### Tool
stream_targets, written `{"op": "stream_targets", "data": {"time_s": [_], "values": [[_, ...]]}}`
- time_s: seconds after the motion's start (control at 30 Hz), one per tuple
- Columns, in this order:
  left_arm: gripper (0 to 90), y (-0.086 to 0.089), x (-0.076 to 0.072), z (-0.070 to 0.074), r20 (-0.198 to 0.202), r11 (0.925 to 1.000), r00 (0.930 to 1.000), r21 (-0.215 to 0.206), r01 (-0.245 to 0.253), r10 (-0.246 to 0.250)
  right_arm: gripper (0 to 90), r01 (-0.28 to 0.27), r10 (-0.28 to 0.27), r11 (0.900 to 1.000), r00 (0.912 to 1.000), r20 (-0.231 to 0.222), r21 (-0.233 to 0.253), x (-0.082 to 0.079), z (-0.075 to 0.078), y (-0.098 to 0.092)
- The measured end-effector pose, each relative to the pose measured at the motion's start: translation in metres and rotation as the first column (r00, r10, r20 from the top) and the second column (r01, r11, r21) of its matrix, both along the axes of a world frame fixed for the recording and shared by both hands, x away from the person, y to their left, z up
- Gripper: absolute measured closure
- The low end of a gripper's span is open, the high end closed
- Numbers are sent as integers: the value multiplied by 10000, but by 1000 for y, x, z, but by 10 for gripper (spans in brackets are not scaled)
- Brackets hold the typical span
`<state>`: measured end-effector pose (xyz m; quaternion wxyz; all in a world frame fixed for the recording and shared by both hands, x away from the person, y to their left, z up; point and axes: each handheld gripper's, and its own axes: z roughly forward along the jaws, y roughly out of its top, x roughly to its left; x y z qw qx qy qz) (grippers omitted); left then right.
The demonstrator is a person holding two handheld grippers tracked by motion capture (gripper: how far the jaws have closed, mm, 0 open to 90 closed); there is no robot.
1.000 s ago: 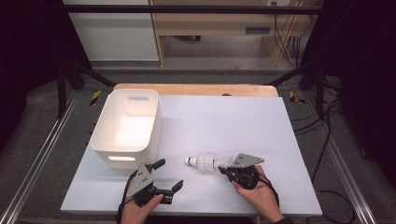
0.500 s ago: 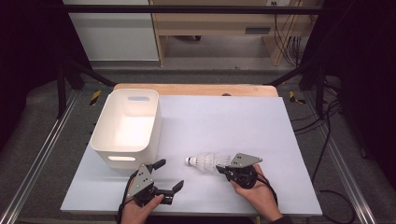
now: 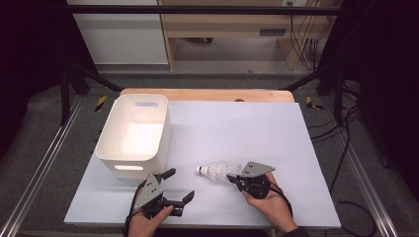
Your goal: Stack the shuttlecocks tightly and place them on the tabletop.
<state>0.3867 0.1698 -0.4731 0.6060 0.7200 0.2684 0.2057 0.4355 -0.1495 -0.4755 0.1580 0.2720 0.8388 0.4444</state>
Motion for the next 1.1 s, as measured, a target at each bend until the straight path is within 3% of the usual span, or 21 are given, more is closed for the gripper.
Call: {"op": "stream_targets", "data": {"time_s": [1.1], "values": [[32,0,0,0,-16,10000,10000,21,5,-5,889,-293,295,9995,9993,250,-108,5,-3,7]]}}
